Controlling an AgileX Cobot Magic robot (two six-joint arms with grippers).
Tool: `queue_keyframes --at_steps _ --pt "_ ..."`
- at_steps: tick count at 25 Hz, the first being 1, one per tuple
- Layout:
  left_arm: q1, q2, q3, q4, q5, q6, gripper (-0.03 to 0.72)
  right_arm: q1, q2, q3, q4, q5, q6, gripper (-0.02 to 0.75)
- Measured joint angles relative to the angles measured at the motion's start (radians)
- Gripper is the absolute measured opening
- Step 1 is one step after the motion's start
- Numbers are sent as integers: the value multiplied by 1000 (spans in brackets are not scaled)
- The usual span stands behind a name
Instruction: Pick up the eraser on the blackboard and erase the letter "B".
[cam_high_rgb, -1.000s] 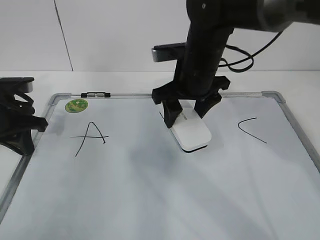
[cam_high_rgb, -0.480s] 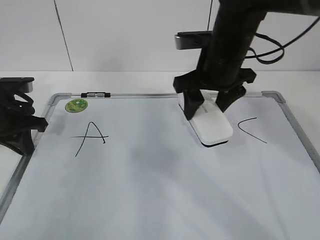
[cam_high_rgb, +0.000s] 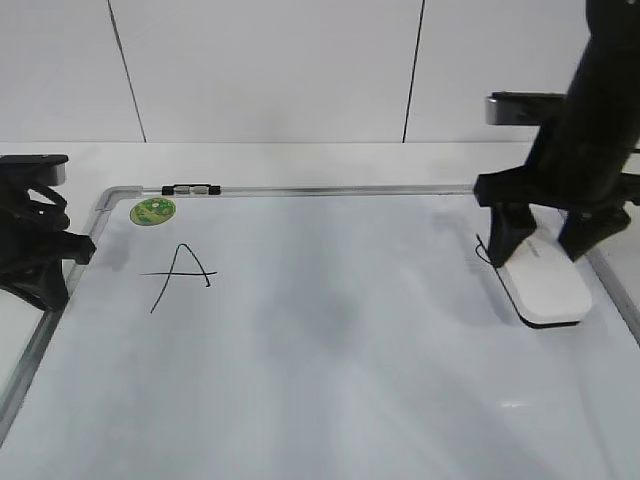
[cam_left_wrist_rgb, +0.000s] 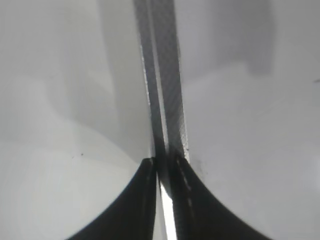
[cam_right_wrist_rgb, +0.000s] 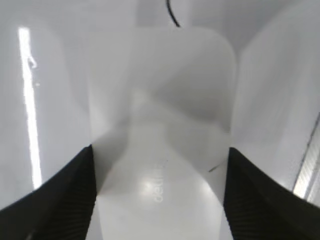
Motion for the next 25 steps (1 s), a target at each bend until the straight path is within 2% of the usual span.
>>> queue_keyframes --at_steps 4,12,25 --pt "0 0 0 2 2 0 72 -91 -26 79 0 -18 -18 533" --pt "0 0 0 3 9 0 73 -212 -31 91 0 -38 -100 533" --pt "0 0 0 5 16 4 81 -232 3 91 0 -82 -164 533"
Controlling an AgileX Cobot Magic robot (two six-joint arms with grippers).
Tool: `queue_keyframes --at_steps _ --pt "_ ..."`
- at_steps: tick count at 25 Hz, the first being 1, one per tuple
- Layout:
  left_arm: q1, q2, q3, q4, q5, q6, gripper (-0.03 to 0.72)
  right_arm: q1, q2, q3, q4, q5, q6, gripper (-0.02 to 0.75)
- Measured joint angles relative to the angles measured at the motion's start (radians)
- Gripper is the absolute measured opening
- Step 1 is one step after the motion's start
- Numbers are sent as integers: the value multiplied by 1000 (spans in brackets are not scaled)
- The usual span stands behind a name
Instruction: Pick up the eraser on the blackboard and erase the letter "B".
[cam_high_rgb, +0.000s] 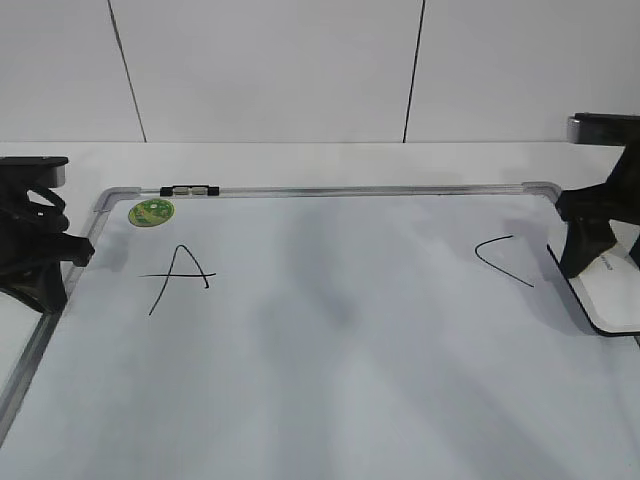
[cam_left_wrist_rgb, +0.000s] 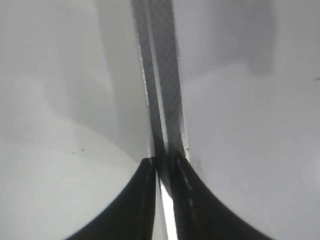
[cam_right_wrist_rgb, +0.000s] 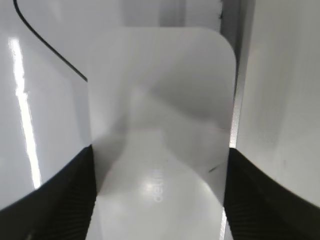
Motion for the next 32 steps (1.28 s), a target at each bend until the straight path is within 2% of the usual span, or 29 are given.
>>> queue_keyframes --at_steps 32 --pt "0 0 0 1 7 0 89 0 76 0 -26 -32 -6 534"
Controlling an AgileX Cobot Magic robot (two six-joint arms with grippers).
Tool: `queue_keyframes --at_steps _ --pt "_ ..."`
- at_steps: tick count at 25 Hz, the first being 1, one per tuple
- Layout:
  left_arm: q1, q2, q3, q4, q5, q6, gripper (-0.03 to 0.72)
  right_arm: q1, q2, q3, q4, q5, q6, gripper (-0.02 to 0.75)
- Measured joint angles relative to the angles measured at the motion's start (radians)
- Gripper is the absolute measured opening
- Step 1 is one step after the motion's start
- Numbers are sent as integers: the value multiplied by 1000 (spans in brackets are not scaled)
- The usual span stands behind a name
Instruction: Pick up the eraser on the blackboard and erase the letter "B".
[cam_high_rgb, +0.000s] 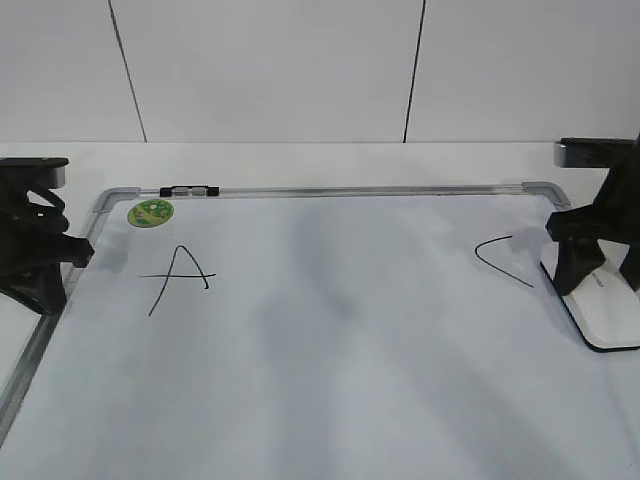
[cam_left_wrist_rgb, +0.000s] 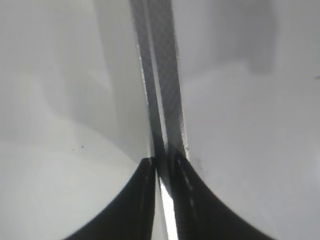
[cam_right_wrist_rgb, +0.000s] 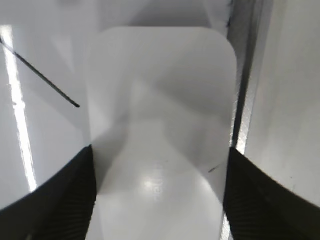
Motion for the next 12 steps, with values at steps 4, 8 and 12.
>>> queue_keyframes --at_steps 4,8,12 --pt "0 0 0 2 2 0 89 0 0 0 -5 0 4 580" --pt "0 0 0 6 4 0 89 0 0 0 -10 24 8 623" --pt "0 0 0 12 6 0 90 0 0 -14 -10 62 8 624"
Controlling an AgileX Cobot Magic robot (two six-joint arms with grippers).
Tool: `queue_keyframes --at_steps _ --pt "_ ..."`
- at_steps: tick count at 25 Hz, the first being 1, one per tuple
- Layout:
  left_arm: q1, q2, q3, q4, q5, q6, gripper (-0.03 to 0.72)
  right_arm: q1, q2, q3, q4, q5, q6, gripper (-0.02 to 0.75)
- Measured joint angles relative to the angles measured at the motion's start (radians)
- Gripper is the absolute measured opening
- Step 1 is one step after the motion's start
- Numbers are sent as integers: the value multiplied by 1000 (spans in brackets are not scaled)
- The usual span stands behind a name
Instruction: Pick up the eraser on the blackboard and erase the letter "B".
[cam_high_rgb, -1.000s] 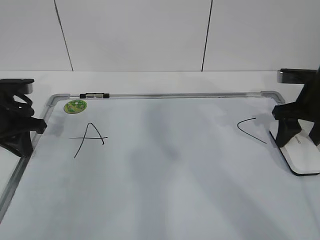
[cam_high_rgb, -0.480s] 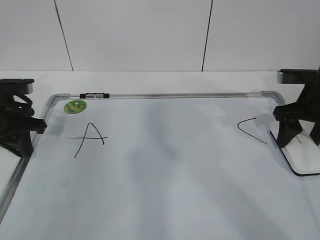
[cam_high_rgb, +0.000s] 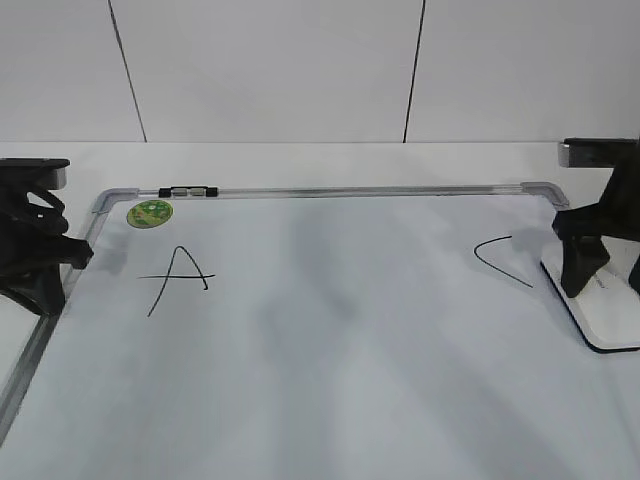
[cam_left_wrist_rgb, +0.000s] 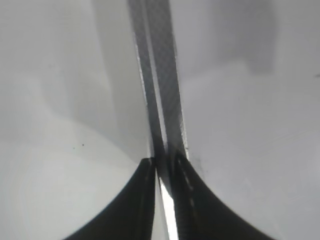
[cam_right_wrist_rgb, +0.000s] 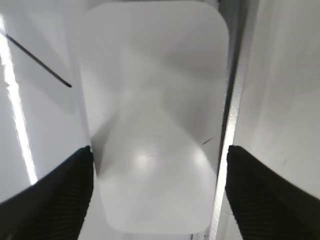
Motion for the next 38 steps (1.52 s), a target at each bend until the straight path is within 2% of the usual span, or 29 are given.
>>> queue_keyframes --at_steps 6,10,14,19,26,31,38 --pt "0 0 0 1 1 0 90 0 -12 -105 0 75 0 614" --pt "0 0 0 3 2 0 99 0 -33 -158 47 79 7 594" --pt "0 0 0 9 2 0 158 0 -73 -163 62 88 11 586" --pt "0 0 0 22 2 2 267 0 -121 -163 70 90 11 585" --pt "0 -54 -67 40 95 4 288 0 -214 -161 82 94 14 585" --pt "0 -163 -105 40 196 4 288 0 -350 -100 90 94 14 568" --pt "0 -310 -105 42 373 4 288 0 -615 85 90 101 17 553"
